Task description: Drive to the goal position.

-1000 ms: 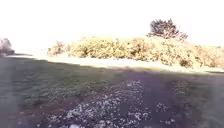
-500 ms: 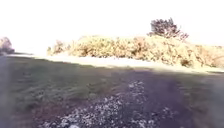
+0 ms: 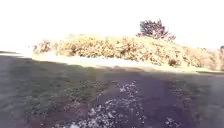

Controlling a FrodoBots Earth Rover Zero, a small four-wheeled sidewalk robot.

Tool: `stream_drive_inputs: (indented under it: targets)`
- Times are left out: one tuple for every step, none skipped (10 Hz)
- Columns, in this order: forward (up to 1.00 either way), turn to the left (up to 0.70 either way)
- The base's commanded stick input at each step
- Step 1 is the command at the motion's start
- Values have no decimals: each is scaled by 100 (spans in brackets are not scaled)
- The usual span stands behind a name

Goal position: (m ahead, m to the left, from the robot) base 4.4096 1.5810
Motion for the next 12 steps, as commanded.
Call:
stream_drive_inputs:
  targets:
    - [85, -34]
    - [85, -11]
    - [85, -4]
    - [85, 0]
    - [85, 0]
    - [85, 0]
    - [85, 0]
    - [85, 0]
    - [85, 0]
    - [85, 0]
    - [85, 0]
    - [85, 0]
